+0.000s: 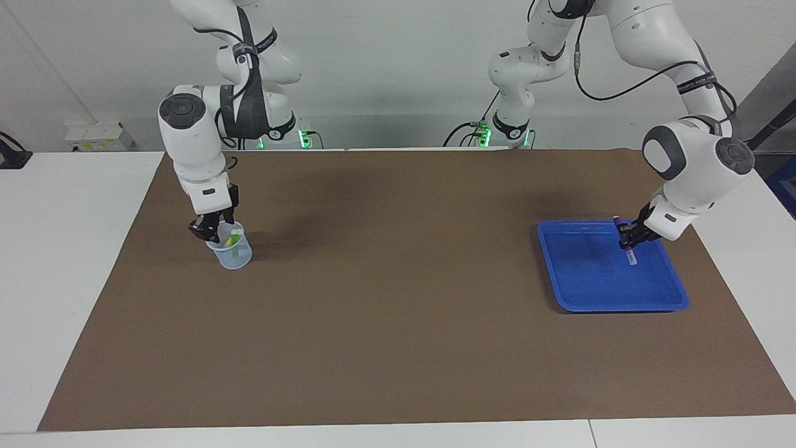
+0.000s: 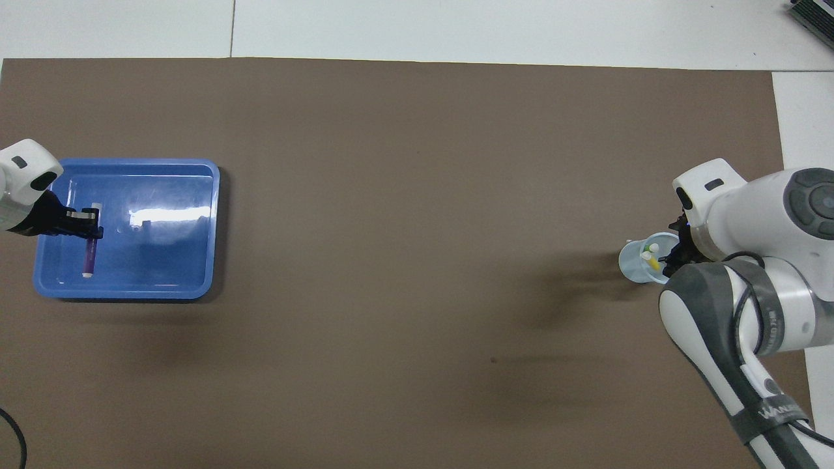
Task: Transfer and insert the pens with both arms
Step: 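Lower the left gripper onto the purple pen in the tray, then lift the purple pen with the left gripper while the right gripper approaches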
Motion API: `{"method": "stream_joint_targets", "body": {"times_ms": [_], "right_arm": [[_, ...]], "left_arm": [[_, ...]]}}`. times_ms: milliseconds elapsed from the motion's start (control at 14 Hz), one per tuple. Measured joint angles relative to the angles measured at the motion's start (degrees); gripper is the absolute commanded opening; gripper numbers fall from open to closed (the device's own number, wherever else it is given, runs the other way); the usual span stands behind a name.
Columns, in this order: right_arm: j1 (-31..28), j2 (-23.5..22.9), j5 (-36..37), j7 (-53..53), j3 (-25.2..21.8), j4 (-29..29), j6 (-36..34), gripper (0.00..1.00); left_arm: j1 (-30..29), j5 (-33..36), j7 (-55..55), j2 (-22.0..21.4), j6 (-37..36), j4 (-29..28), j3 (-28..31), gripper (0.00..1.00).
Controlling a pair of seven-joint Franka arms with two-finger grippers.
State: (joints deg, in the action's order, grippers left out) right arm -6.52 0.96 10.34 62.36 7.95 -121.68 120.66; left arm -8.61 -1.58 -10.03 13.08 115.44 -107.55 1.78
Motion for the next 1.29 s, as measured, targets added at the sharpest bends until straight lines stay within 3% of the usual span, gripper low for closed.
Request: {"method": "stream_joint_targets", "body": {"times_ms": [287,645,716,1003,1290], "right_arm": [[1.3,0.3,-1.2,-1.2,0.5,1.5,-3.4,0.6],[3.1,0.8,-3.7,-7.0,1.5,4.5,-9.5,0.61],[4.1,0.8,-4.5,-9.3,1.6,5.4,-11.1,0.63],[7.1,1.0,-11.5,-20.4,1.7,8.1,-16.2,1.0],[7.2,1.1,-21.4,-30.1,2.4,8.9,-17.0,1.0]], "left_arm": [[1.6,-1.6,7.0,-1.9,-4.2,0.8,-0.8,0.0],[2.4,-8.9,20.2,-5.6,-8.6,0.8,-1.2,0.0],[3.1,-9.8,23.6,-6.5,-9.5,0.8,-1.3,0.0],[6.0,-14.5,36.0,-9.4,-11.2,0.6,-1.6,0.0],[8.2,-19.9,46.9,-13.1,-11.3,-1.2,-1.6,0.0]]}}
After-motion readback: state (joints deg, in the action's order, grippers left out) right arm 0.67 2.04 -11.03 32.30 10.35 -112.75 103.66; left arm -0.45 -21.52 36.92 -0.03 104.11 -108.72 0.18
